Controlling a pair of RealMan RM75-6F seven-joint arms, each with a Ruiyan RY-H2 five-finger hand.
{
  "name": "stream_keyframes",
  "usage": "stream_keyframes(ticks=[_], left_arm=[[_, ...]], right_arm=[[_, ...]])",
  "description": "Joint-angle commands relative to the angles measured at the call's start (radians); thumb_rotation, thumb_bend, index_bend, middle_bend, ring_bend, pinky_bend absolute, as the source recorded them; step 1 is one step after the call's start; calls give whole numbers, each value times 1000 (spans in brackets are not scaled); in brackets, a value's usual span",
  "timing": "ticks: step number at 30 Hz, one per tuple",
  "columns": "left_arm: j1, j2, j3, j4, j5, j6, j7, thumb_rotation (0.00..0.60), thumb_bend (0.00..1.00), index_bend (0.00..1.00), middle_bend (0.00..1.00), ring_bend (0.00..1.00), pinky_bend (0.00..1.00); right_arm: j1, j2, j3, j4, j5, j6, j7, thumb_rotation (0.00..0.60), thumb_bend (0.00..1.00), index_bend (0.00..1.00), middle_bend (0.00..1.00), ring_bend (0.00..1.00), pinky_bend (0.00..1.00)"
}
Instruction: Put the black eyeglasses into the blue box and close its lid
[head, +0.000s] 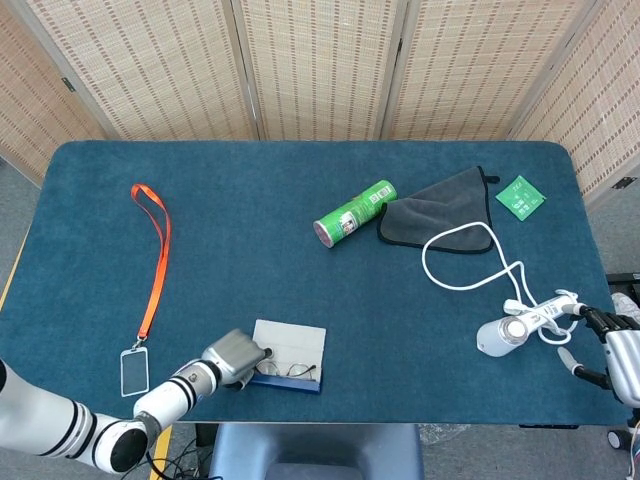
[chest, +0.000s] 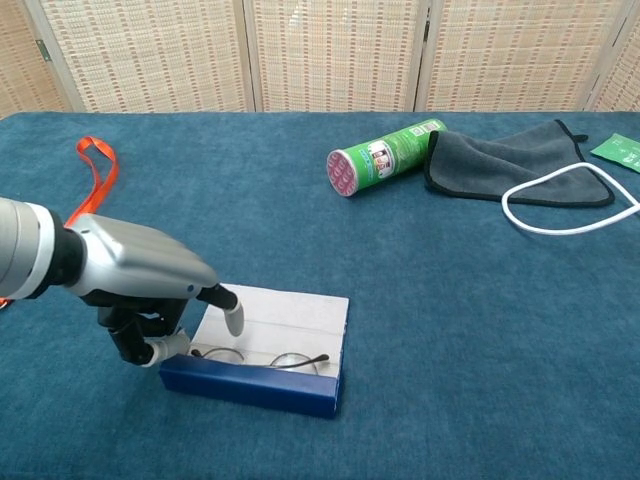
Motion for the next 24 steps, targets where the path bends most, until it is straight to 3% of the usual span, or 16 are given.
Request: stream_keyframes(ticks=[1, 6, 12, 24], left_arm=[[75, 9, -7, -12, 153, 50, -42, 600, 508, 183, 966, 1000, 1000], [151, -10, -16, -7, 318, 85, -79, 600, 385, 175, 964, 1000, 1000], [210, -78, -38, 43, 422, 109, -90, 600, 296, 173, 964, 1000, 1000], [244, -247, -142, 182, 395, 106, -37, 600, 278, 178, 964, 1000, 1000]], right_arm=[[0, -1, 0, 1, 0, -1, 0, 600, 259, 287, 394, 441, 383], [0, -3, -1, 3, -3, 2, 3, 600, 259, 287, 394, 441, 383], [-8, -2, -2, 4, -5, 15, 5, 600, 259, 287, 394, 446, 403], [-13, -6, -2, 11, -10, 26, 11, 600, 259, 287, 400, 452, 405]])
